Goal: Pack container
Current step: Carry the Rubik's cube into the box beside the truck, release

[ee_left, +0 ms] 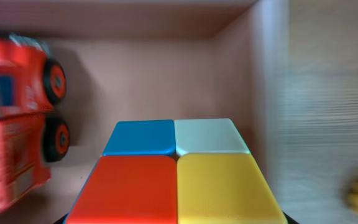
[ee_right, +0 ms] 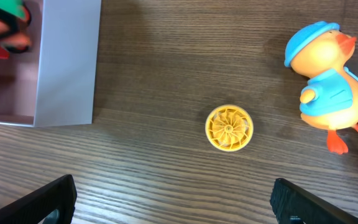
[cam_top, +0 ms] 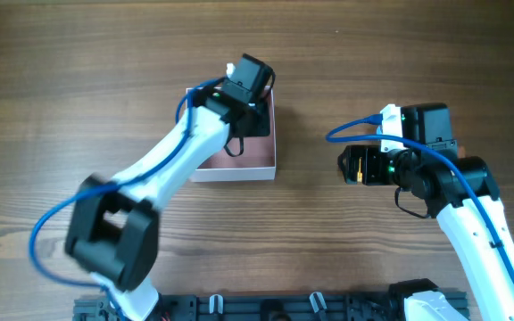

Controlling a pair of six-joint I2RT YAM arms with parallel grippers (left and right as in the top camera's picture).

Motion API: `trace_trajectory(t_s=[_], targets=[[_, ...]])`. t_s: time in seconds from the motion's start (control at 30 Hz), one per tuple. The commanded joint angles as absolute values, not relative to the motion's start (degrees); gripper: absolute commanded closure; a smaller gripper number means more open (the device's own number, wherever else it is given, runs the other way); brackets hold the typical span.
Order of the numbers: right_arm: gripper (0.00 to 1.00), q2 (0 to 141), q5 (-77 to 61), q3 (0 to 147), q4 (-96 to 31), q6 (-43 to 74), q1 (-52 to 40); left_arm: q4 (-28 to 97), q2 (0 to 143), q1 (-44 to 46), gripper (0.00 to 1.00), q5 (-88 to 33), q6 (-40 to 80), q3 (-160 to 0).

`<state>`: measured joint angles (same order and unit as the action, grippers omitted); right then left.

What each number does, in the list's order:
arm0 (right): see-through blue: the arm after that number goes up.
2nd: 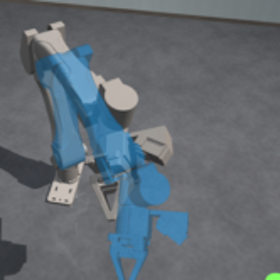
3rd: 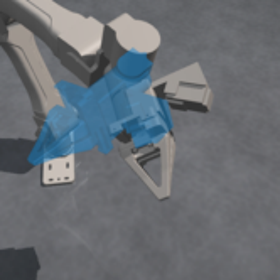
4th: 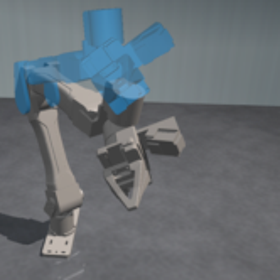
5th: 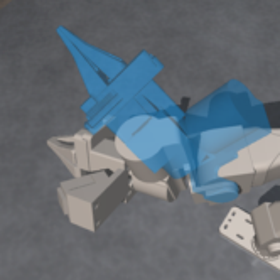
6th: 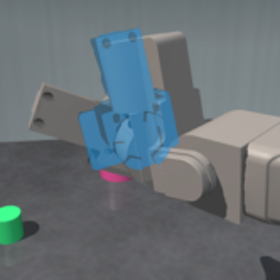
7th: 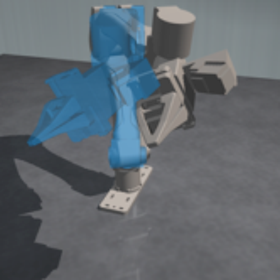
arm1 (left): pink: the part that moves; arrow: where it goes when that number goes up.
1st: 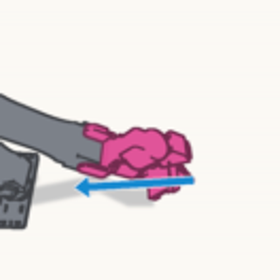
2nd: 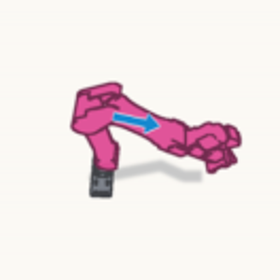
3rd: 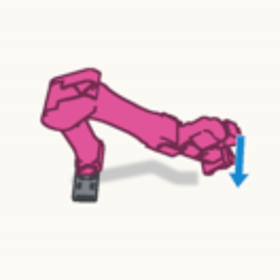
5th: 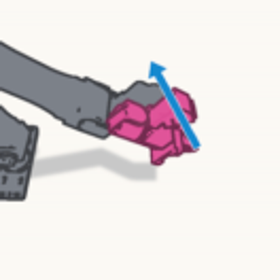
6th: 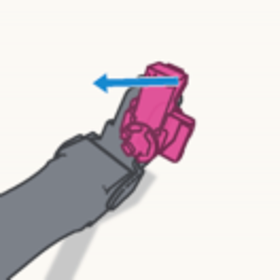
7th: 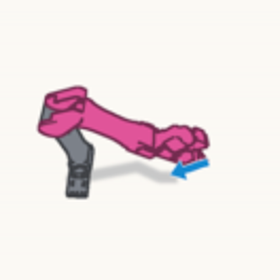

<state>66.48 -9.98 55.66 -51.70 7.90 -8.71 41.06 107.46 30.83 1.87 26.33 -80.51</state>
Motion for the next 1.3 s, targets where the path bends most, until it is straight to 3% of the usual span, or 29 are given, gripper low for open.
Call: trace_trajectory(t_s=[0.0, 0.07, 0.17, 0.2, 0.3, 0.33, 0.47, 0.67, 0.87, 0.9, 0.97, 1.03, 1.1, 1.27], targets=[[0.00, 66.5, -8.6, 56.7, -51.7, 8.1, -9.0, 40.2, 111.4, 28.4, 0.96, 3.1, 27.5, -80.7], [0.00, 66.4, -8.6, 56.7, -51.7, 8.1, -9.0, 39.6, 112.4, 26.9, 0.96, 3.1, 27.4, -80.7], [0.00, 66.5, -8.6, 56.7, -51.9, 8.1, -9.0, 38.2, 112.7, 25.3, 0.82, 3.1, 27.3, -80.7], [0.00, 66.5, -8.6, 56.7, -51.9, 8.1, -9.0, 37.6, 112.7, 24.9, 0.71, 3.1, 27.3, -80.7], [0.00, 66.5, -8.6, 56.7, -52.1, 8.1, -9.0, 37.5, 112.7, 24.8, 0.61, 3.1, 27.2, -80.7], [0.00, 66.5, -8.6, 56.7, -52.1, 8.1, -9.0, 37.5, 112.7, 24.9, 0.40, 3.1, 27.2, -80.7], [0.00, 66.4, -8.6, 56.7, -52.1, 8.1, -9.0, 37.6, 112.7, 24.9, 0.28, 3.0, 27.2, -80.7], [0.00, 66.5, -8.6, 56.7, -52.1, 8.1, -9.0, 38.8, 110.6, 25.8, 0.29, 2.0, 27.2, -80.7], [0.00, 66.5, -8.6, 56.7, -52.1, 8.1, -9.0, 37.3, 103.1, 29.5, 0.17, 2.7, 23.5, -80.7], [0.00, 66.5, -8.6, 56.7, -52.1, 8.1, -9.0, 36.5, 103.0, 30.0, 0.17, 2.7, 22.7, -80.7], [0.00, 66.5, -8.6, 56.7, -52.1, 8.1, -9.0, 35.4, 103.6, 30.5, 0.31, 2.7, 22.7, -80.7], [0.00, 66.5, -8.6, 56.7, -52.1, 8.1, -9.0, 34.6, 105.3, 30.5, 0.57, 2.7, 22.7, -80.7], [0.00, 66.5, -8.6, 56.7, -52.2, 8.1, -9.0, 33.5, 106.9, 30.5, 0.69, 2.7, 22.7, -80.7], [0.00, 66.5, -8.6, 56.7, -52.4, 8.1, -9.0, 30.2, 110.3, 30.0, 0.92, 2.6, 22.7, -80.7]])
